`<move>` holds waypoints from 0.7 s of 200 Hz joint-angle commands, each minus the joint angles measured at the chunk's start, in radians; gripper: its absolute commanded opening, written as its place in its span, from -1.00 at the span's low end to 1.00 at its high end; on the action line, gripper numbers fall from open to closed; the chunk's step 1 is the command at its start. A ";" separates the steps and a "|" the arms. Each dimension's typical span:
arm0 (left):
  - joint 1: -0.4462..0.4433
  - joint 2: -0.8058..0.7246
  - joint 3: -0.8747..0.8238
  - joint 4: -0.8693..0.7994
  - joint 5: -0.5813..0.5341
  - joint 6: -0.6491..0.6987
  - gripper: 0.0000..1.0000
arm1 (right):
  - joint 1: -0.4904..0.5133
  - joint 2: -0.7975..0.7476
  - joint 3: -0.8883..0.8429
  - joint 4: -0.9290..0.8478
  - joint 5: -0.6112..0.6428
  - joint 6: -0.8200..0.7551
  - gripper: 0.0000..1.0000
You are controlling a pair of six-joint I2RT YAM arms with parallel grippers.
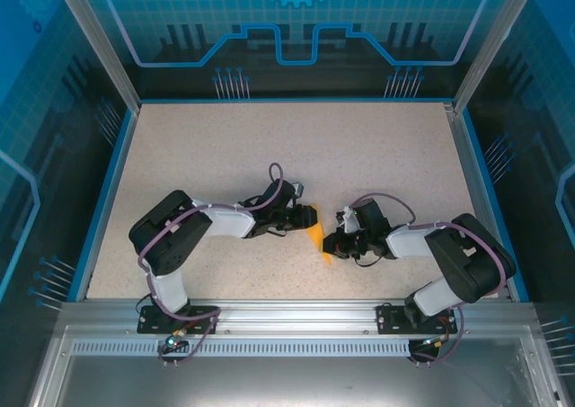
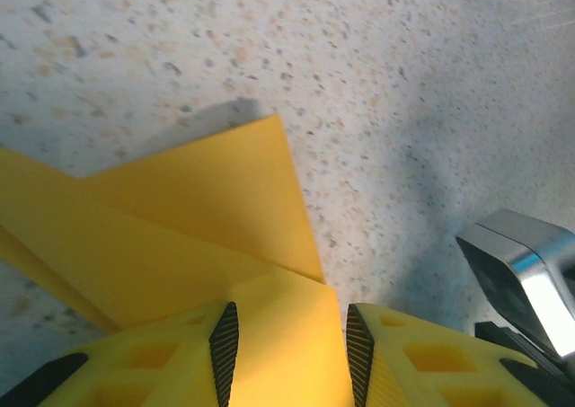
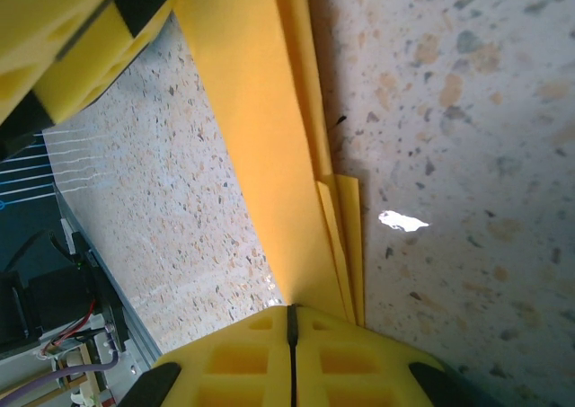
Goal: Fold a paper plane with a square sheet of paper (pick it up from the middle)
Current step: Fold the wing for the fifth time at the center of the table.
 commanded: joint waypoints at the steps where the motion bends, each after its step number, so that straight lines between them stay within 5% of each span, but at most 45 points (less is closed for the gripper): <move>1: 0.014 0.022 0.006 0.021 -0.005 -0.005 -0.18 | 0.006 0.051 -0.035 -0.152 0.118 -0.039 -0.87; 140: 0.099 0.073 0.027 -0.040 0.010 0.060 -0.19 | 0.006 0.001 -0.044 -0.200 0.119 -0.064 -0.88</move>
